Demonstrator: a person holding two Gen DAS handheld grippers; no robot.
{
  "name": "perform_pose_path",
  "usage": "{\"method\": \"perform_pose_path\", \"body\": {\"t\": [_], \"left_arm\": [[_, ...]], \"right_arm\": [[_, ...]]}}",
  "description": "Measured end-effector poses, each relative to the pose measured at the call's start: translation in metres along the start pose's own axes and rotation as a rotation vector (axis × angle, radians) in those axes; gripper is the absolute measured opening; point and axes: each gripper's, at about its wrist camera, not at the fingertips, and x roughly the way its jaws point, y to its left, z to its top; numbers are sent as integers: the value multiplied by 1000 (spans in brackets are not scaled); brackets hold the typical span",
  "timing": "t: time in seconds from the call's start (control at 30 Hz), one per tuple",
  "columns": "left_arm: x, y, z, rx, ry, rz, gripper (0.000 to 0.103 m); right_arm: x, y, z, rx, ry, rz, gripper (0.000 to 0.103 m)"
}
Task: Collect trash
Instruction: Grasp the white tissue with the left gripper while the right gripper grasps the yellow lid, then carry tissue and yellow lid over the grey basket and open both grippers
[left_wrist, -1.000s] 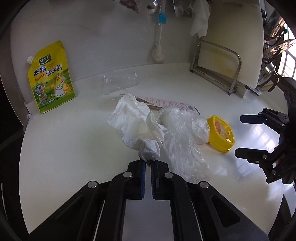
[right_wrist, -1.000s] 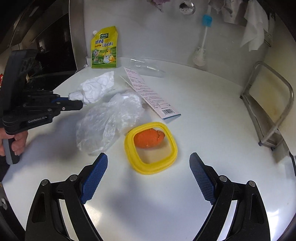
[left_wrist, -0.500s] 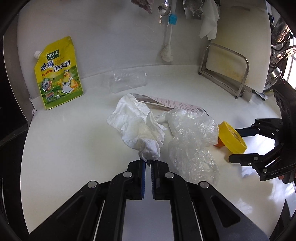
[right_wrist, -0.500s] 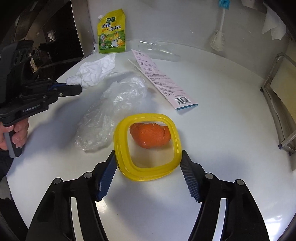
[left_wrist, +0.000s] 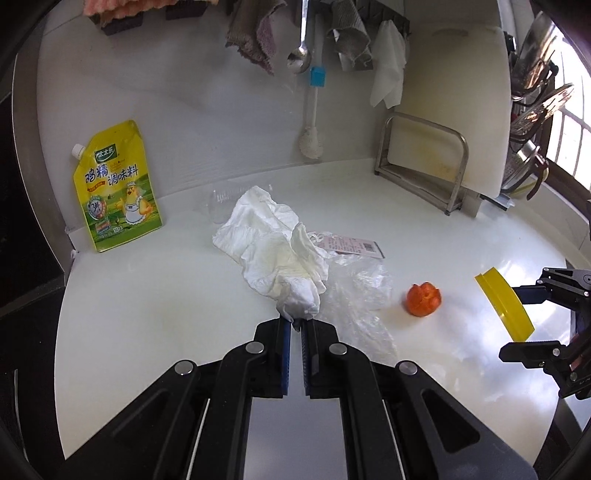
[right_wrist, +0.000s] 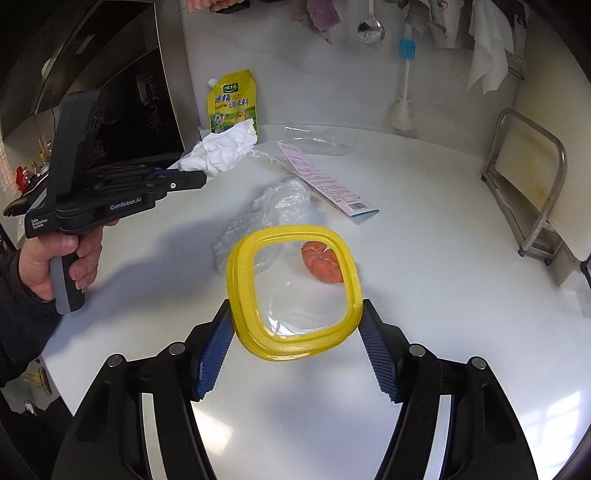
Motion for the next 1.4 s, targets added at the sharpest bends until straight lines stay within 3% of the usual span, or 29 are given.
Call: {"method": "perform_pose_path", "body": {"t": [0.43,0.77,1.17,1.4], "left_arm": [[-102,-46,-45,92,-24,-49,6],[-172,-100,-95,174,-11,-180,6],[-201,-164,-151,300,73,-307,6],[-196,-190,-177,311,133,-366,6]], "right_arm": [[-89,63,-66,19,-55,-42,65],[-154,117,-155,101,-97,-84,65],[-180,144,-236,267,-69,-186,65],[-179,157,-272,360,-32,-232,65]]}}
